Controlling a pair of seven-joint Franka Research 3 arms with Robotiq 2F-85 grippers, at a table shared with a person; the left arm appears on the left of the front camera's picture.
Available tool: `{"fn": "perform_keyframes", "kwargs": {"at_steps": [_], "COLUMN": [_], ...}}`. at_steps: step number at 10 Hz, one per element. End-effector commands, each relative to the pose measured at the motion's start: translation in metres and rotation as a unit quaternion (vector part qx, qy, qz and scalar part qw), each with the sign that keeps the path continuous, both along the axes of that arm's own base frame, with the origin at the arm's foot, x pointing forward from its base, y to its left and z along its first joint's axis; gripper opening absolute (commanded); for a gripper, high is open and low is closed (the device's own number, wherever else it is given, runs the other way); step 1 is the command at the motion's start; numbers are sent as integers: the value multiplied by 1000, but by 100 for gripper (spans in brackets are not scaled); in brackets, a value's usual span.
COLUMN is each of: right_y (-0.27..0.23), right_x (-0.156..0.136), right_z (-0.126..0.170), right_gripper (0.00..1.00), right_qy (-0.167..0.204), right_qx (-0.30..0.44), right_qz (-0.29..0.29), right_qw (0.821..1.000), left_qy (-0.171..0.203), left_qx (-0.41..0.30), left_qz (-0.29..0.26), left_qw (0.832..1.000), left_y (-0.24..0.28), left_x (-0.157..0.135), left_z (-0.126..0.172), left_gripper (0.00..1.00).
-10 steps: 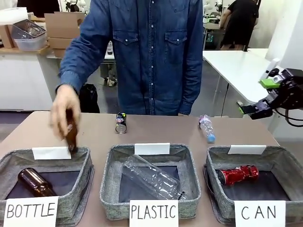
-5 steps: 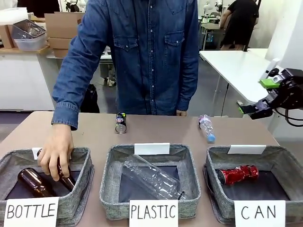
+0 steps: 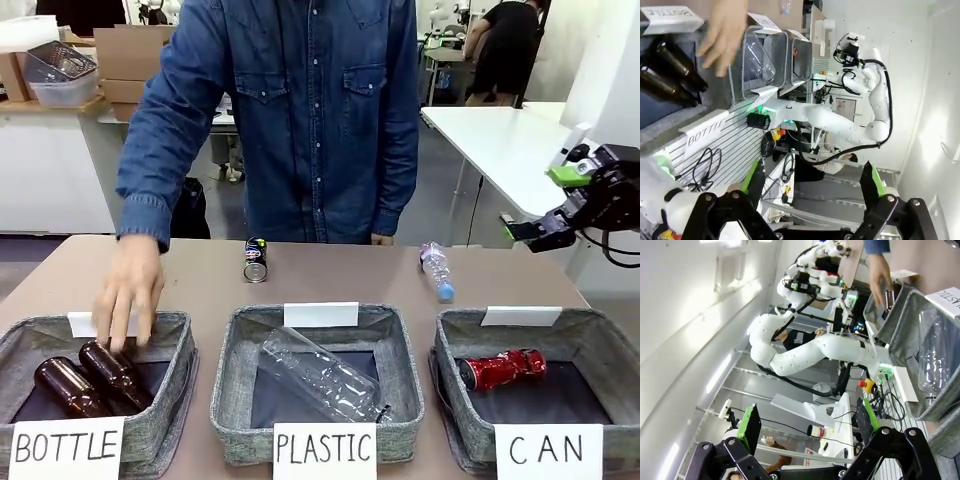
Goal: Sort the can waste into the basket.
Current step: Pick up the can waste from the table and place it in the right Fabric basket.
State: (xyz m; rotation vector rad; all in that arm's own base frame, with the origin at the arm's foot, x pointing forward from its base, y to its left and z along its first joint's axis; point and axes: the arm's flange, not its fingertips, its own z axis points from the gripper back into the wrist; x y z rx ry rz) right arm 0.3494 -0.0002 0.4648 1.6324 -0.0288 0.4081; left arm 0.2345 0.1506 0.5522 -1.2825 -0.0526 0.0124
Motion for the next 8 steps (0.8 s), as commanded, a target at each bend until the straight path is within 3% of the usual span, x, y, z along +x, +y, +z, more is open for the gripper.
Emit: {"fn": "perform_keyframes", "kwargs": {"at_steps": [1,3,8], "right_y": [-1,-1,-1], "right_x": [0,0,0], "right_z": [0,0,0], "right_gripper": [100,100,100], "right_qy": [-15,-15,-15], "right_qx": [-3,-3,-3], "right_qz": [-2,-2,-2], "right_qw": [1000,1000,1000], "left_qy": [37,59,121], "left_qx": [34,79,219], "left_qz": [-6,-57,-49], "left_qw": [999,994,967], "left_y": [-61,-111,-242], "left_x": [52,106,247], "left_z": [-4,-12,-55], "left_gripper": [100,100,100]}}
